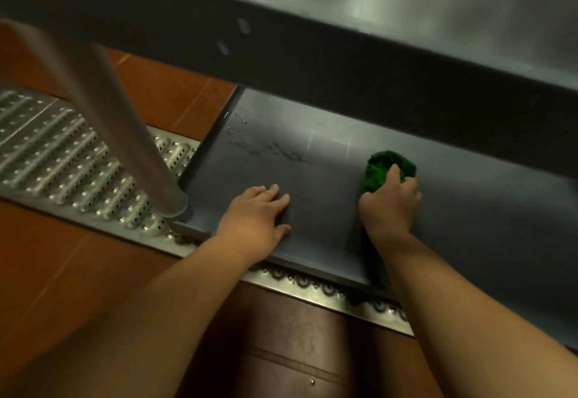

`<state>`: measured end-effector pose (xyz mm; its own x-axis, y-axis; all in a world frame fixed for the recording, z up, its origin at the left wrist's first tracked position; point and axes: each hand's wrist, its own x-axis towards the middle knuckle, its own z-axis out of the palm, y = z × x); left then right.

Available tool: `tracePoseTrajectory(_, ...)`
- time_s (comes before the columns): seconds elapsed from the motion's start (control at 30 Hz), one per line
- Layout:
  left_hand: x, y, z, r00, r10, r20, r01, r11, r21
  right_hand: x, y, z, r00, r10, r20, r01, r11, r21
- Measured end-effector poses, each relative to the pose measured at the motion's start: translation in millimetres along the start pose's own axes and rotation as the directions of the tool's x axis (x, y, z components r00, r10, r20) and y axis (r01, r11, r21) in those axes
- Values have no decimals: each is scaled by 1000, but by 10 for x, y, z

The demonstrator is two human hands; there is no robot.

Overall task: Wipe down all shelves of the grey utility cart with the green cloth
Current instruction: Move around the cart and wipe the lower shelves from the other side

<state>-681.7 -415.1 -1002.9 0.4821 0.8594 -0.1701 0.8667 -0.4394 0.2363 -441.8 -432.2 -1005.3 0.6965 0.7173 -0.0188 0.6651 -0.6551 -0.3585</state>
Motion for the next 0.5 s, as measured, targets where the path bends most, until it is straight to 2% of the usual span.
tracePoseTrajectory(0.17,-31,-82,-74,998,49,38,-44,993,-106,-205,-627,219,989,-137,62,136,990,34)
tracePoseTrajectory(0.23,-2,-292,-182,998,22,56,-12,983,-184,-233,-735,286,981,-177,75,175,984,22)
tracePoseTrajectory(0.37,-77,-552,-187,993,-119,8,119,991,-64,-241,-790,349,981,-183,68,181,983,32)
tracePoseTrajectory(0.5,-132,-593,-88,997,-70,-24,67,993,-95,-339,-1022,436,983,-163,89,157,985,67)
